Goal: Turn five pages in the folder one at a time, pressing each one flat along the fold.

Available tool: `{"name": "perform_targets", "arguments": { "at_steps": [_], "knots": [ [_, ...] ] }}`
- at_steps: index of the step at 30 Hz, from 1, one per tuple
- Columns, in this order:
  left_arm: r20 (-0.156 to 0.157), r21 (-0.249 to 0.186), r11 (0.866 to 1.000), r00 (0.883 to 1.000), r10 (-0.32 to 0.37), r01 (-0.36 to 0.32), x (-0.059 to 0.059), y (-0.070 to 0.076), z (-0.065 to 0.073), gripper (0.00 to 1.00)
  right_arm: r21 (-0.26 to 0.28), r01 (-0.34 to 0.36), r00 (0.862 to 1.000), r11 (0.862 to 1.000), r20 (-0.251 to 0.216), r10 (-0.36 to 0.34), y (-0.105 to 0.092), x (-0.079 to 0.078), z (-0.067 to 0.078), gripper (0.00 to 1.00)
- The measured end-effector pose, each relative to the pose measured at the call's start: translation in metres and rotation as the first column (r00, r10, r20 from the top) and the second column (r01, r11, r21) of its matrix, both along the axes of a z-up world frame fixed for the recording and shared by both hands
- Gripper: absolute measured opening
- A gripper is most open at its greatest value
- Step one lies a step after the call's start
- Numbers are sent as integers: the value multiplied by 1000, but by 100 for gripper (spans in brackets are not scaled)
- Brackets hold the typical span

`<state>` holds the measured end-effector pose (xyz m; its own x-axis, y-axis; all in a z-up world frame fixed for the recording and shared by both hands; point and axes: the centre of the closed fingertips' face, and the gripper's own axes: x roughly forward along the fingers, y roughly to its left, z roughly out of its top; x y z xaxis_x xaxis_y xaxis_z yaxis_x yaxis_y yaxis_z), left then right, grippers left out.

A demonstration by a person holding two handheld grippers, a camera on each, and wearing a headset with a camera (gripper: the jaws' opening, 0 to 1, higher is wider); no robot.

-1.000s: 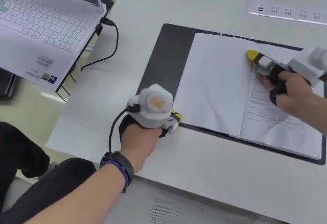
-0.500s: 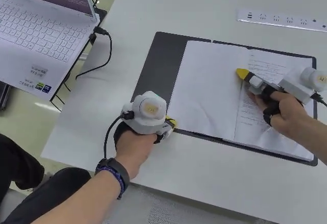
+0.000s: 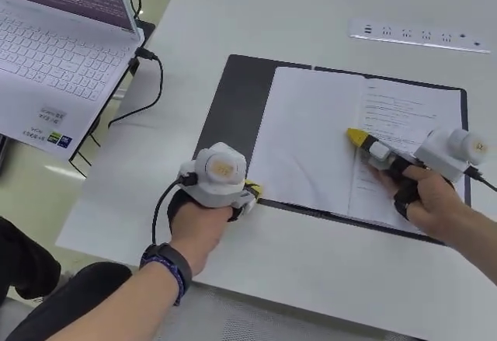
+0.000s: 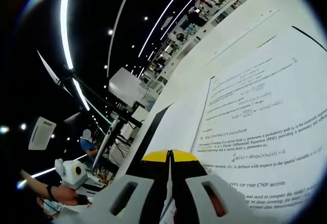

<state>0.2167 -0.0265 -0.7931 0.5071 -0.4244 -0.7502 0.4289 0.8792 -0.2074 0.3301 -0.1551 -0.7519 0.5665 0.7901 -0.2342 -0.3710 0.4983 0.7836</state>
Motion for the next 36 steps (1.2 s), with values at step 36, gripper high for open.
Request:
{"name": "perform_targets", "arguments": {
  "at_steps": [36],
  "knots": [
    [13, -3, 1000, 1000, -15, 15, 1, 0, -1, 0, 34, -73, 996, 997, -48, 75, 3, -81, -10, 0]
  ]
}}
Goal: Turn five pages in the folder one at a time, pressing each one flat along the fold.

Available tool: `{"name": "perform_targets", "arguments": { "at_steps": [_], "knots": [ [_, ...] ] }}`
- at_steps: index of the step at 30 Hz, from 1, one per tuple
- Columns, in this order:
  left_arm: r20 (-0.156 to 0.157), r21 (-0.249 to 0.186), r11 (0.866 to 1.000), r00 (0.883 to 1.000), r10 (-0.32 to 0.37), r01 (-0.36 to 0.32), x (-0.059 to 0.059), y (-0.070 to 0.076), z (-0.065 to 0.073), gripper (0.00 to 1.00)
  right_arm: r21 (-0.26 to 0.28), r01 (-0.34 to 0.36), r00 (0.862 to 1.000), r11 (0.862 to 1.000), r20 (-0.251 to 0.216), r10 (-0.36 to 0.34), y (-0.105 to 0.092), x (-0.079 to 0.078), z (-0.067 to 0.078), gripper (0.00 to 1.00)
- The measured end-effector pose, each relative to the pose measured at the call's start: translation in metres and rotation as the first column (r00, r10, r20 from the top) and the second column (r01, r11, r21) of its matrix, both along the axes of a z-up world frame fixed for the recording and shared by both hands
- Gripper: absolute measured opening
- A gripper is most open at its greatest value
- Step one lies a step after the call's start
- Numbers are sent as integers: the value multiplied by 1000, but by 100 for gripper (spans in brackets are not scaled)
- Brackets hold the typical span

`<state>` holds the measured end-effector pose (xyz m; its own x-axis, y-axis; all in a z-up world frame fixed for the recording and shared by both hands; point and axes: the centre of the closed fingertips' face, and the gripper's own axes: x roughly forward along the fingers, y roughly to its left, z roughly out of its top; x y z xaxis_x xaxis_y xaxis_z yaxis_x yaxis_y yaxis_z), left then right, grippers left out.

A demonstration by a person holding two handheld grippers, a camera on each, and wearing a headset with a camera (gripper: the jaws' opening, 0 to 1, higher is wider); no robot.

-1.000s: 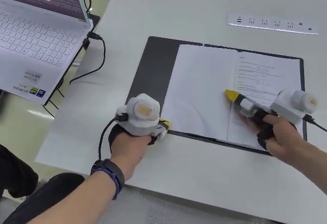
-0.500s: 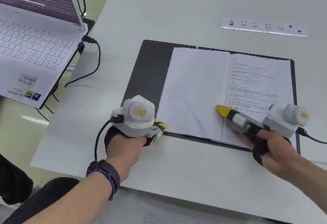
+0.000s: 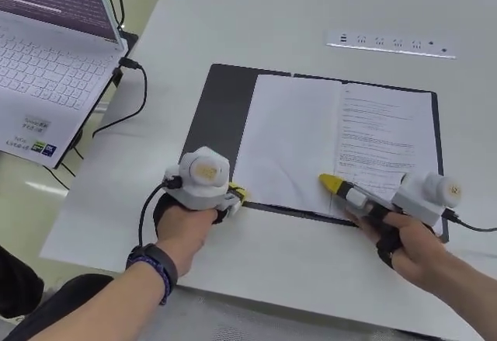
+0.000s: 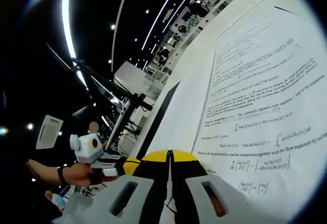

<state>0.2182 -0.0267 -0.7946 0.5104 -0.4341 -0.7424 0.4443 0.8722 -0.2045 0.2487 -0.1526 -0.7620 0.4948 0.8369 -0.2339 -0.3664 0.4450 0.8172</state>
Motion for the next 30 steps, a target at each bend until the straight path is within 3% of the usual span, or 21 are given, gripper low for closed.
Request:
{"name": "perform_targets", "arguments": {
  "at_steps": [9, 15, 30],
  "knots": [
    [4, -1, 1000, 1000, -2, 2, -1, -1, 1, 0, -3, -20, 1000, 1000, -14, 20, 0, -20, -1, 0],
    [7, 1, 1000, 1000, -5, 5, -1, -1, 1, 0, -1, -18, 1000, 1000, -24, 18, -6, -18, -10, 0],
    [8, 4, 1000, 1000, -9, 9, -2, -1, 2, 0, -10, -34, 999, 999, -42, 34, -9, -37, -17, 0]
  ]
}}
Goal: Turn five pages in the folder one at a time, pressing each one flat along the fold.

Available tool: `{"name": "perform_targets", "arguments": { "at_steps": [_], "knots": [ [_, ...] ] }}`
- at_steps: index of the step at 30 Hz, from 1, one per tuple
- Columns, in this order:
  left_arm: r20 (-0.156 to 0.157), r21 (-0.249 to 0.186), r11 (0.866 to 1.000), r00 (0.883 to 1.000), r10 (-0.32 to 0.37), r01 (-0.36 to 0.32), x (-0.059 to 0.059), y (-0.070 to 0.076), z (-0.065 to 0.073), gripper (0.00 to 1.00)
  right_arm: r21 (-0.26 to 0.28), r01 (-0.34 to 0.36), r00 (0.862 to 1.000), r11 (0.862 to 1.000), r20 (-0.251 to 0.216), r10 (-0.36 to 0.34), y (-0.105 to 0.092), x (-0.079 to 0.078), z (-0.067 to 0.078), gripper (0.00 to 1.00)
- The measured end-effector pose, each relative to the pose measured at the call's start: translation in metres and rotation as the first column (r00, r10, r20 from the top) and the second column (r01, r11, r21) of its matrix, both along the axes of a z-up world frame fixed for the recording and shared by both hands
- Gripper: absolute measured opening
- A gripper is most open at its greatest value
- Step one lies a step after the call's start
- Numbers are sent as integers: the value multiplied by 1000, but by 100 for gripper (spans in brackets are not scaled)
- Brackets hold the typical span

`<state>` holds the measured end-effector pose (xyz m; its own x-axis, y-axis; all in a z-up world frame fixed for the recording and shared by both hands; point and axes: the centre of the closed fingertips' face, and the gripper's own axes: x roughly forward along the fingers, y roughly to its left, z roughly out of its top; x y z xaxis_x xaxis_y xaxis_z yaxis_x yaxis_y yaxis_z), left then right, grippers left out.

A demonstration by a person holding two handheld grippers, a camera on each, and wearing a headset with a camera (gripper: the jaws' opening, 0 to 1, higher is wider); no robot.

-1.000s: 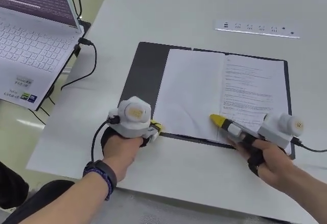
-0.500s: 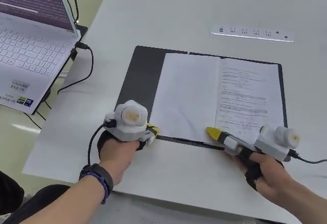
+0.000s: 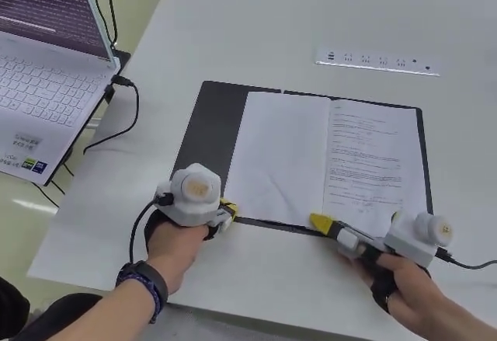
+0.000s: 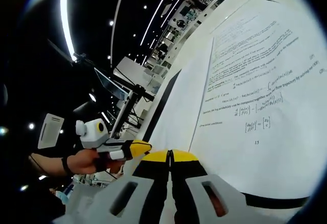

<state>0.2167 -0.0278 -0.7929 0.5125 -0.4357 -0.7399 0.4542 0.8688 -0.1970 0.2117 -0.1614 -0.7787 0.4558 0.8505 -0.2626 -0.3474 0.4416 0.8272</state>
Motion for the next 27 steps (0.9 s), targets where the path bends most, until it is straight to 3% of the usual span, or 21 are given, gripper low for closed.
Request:
{"name": "perform_targets", "arguments": {
  "at_steps": [14, 17, 27],
  "knots": [
    [-21, 7, 1000, 1000, 3, -2, 0, -1, -1, 0, -39, -9, 1000, 999, -8, 9, 1, -3, -4, 0],
    [-38, -6, 1000, 999, 1, -1, -3, -4, 0, 0, -49, -11, 1000, 999, -14, 10, 1, -3, -4, 0],
    [-1, -62, 998, 1000, 5, -5, -9, -12, 26, 7, -86, -24, 999, 996, -23, 22, 2, -4, 4, 0]
  ]
}}
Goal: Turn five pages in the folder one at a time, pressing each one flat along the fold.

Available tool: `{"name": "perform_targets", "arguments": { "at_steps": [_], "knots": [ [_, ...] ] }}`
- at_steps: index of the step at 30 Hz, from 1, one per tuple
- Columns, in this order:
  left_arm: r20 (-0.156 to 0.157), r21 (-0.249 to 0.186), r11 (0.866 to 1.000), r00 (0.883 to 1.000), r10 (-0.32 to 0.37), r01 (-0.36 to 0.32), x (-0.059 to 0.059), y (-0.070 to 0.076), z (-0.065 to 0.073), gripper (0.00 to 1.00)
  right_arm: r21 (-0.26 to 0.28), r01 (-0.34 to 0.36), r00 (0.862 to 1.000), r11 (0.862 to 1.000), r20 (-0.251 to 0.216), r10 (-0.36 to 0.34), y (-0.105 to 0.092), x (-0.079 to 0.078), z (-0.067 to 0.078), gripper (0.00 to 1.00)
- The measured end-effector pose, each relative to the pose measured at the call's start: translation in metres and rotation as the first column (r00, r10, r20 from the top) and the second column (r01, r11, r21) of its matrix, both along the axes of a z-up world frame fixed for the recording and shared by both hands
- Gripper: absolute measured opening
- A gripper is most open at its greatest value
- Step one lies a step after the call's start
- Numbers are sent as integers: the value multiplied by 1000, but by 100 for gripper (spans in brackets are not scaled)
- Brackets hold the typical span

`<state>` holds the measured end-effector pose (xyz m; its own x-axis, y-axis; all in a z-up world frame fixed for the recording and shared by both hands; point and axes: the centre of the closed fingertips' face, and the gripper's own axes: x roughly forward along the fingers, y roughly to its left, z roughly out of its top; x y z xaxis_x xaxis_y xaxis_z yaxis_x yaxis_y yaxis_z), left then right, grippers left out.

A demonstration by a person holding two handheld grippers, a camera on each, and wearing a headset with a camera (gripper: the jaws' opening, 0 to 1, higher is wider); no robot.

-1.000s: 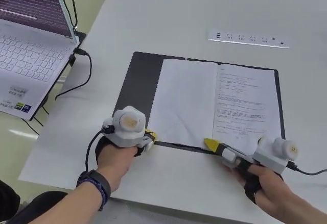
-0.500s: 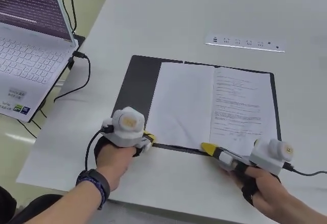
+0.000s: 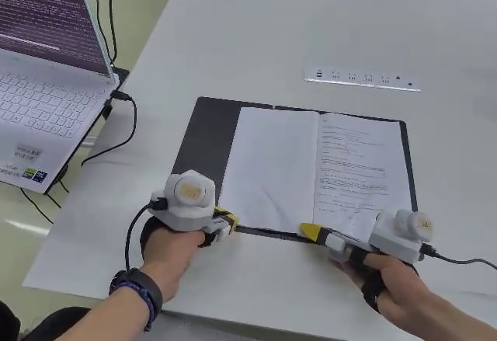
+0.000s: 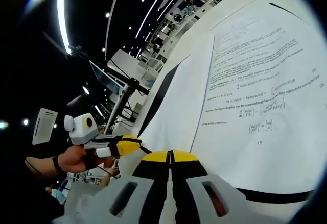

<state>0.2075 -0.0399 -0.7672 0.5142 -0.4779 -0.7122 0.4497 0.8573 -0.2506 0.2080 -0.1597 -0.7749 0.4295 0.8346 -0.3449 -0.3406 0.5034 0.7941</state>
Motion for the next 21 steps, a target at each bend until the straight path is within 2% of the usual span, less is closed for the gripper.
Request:
{"name": "perform_targets", "arguments": {
  "at_steps": [4, 10, 14, 18, 21],
  "knots": [
    [18, -10, 1000, 1000, 0, 0, -2, -1, 11, 10, -1, -10, 1000, 1000, 5, 10, -1, 1, 6, 7],
    [47, -13, 1000, 999, 6, -5, -5, -1, 24, 13, -12, -24, 998, 1000, 65, 24, -8, 7, 26, 12],
    [59, -2, 1000, 998, -1, 1, -6, -2, 30, 16, -42, -30, 994, 999, 101, 34, -16, 10, 33, 18],
    [73, -6, 1000, 997, -2, 3, -5, -4, 39, 19, -110, -35, 988, 993, 144, 51, -30, 11, 35, 19],
    [85, -5, 1000, 996, -6, 6, -4, -6, 44, 20, -128, -21, 987, 992, 152, 41, -41, 10, 37, 22]
  ]
}}
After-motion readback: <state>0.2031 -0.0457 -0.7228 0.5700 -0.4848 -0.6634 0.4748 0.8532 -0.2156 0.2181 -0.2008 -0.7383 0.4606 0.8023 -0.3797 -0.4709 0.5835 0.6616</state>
